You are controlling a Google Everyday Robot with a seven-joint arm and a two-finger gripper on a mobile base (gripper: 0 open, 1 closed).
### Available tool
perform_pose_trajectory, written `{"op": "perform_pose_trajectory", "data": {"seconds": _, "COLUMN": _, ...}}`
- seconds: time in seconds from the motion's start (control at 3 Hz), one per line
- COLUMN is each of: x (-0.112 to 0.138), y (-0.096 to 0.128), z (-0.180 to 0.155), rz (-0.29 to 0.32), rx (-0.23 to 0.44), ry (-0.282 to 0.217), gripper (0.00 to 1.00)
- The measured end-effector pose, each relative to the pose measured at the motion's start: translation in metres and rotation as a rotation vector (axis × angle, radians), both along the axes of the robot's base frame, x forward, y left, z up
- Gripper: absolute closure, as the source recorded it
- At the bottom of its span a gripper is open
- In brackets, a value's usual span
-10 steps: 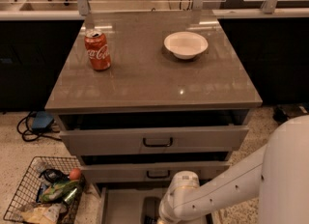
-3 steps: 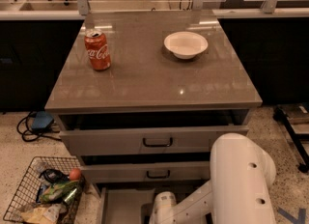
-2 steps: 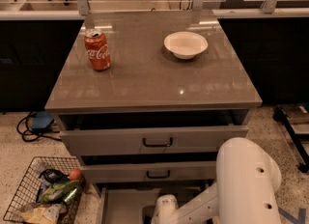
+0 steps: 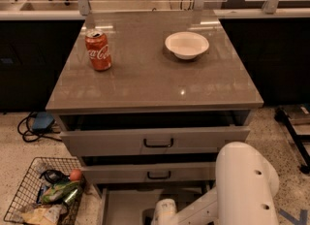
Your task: Pick rxbar blueberry from bottom drawer and place on counter
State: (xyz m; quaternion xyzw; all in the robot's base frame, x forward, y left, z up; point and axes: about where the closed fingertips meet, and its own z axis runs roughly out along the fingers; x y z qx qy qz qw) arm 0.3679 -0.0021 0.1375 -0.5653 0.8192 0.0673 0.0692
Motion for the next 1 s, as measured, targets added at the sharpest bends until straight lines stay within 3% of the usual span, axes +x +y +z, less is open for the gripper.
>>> {"op": "perform_pose_trajectory", "data": {"seconds": 1.0, "x": 0.003, "y": 0.010, "z": -0.039, "rz": -0.022, "rx": 0.011, "ry": 0.038, "gripper": 0.00}}
